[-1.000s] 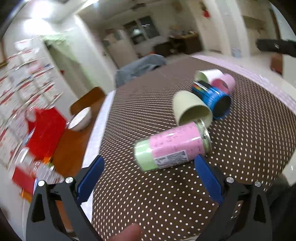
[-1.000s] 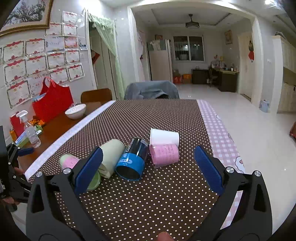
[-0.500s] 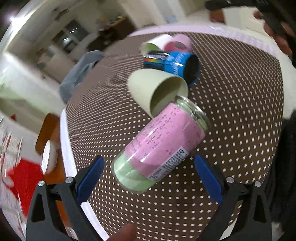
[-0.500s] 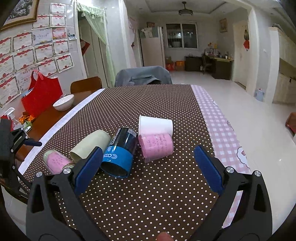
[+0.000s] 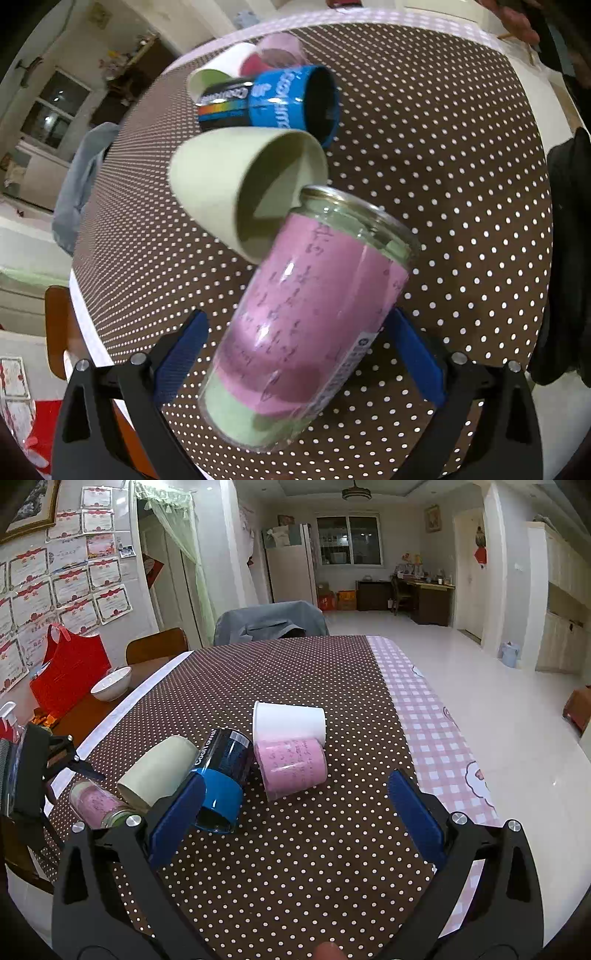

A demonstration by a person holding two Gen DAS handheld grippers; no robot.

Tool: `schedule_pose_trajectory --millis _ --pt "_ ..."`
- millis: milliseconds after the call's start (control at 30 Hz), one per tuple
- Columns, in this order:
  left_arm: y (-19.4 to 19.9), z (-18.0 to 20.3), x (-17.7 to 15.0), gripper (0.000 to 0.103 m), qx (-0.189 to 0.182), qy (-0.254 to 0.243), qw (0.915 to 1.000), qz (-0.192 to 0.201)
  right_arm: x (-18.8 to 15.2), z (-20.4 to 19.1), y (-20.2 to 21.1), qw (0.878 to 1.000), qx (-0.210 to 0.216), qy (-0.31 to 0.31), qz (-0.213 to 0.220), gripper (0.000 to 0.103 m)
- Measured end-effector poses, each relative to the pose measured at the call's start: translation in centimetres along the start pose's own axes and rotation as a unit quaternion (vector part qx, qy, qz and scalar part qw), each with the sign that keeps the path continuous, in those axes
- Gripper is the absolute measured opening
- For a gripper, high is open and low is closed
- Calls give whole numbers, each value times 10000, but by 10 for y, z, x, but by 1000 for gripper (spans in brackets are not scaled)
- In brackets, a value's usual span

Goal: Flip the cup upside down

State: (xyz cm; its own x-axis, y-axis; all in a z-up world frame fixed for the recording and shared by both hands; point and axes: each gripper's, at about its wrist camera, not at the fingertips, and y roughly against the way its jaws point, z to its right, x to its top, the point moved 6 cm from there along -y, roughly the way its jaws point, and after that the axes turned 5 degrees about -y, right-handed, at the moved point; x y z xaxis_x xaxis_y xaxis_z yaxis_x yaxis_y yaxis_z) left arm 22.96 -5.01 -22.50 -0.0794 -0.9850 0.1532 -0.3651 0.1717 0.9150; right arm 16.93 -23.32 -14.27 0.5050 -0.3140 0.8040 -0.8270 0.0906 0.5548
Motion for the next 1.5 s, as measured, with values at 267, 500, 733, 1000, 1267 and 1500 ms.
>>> schedule_pose_trajectory --millis 267,500,733,1000,1267,1500 --pt "-14 -5 9 83 -45 194 9995 -261 -4 3 4 9999 122 -45 6 97" --pt "-2 -8 7 78 367 956 9938 -439 -11 10 20 9995 244 -146 112 97" --pt "19 10 13 76 615 1343 9880 -443 -15 16 40 9988 348 -212 255 97" --pt "47 49 46 76 751 1069 9913 -186 -15 40 62 9978 316 -361 463 97" --pt "57 72 100 76 717 690 9950 70 -12 67 75 9964 217 -575 588 97" --pt "47 86 126 76 489 675 9963 190 -14 77 77 9959 207 -641 597 97"
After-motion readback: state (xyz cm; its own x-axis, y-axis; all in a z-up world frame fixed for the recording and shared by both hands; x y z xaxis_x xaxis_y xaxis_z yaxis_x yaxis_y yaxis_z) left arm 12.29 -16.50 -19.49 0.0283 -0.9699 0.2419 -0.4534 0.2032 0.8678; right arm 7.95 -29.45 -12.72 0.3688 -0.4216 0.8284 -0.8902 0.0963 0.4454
